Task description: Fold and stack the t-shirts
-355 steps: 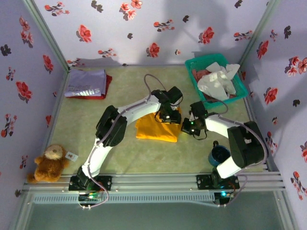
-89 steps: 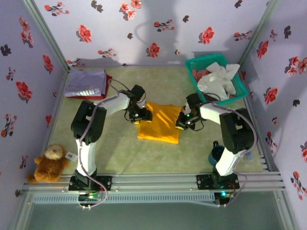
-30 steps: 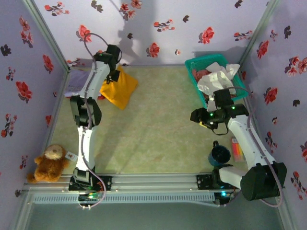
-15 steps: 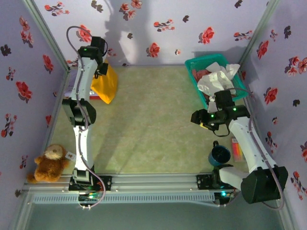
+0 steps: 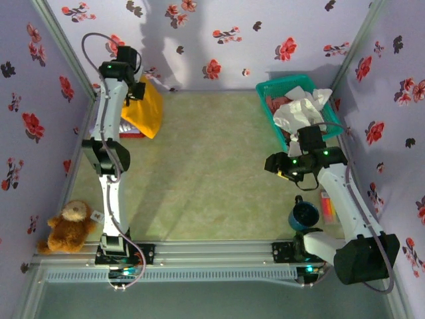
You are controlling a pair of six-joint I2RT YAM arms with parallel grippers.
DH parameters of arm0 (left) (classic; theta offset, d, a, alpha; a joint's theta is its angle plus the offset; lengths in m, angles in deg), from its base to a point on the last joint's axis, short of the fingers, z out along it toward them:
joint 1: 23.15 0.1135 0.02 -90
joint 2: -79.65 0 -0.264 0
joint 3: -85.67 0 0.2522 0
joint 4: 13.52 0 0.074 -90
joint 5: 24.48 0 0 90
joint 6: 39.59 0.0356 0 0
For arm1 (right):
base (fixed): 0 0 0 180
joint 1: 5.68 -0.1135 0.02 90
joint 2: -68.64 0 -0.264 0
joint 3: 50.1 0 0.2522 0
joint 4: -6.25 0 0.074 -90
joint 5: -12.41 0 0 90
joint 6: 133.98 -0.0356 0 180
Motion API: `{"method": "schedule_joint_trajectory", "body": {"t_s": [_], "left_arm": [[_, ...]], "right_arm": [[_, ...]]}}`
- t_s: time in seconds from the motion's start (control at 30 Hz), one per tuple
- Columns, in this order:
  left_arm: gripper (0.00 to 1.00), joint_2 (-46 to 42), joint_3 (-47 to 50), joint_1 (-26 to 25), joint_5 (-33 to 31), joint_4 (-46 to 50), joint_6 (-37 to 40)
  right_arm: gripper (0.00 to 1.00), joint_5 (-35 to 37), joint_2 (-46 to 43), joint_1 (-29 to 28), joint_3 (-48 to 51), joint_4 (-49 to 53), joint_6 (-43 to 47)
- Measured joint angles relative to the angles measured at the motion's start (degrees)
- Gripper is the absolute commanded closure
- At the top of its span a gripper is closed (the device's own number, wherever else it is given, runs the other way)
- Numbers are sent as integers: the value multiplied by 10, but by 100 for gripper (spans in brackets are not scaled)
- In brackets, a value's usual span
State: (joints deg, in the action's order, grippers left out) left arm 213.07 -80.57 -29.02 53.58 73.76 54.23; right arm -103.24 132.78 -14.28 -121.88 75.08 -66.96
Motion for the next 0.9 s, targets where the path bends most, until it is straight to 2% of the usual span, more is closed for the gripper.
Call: {"method": "schedule_joint_trajectory", "body": {"t_s": [0.5, 0.9], "left_arm": [[100, -33, -2, 56, 69, -7, 0], [100, -28, 6, 113, 91, -39, 10]], "right_arm": [[40, -1, 20, 0, -18, 9, -1], [40, -3, 38, 0, -54, 38, 0]]}}
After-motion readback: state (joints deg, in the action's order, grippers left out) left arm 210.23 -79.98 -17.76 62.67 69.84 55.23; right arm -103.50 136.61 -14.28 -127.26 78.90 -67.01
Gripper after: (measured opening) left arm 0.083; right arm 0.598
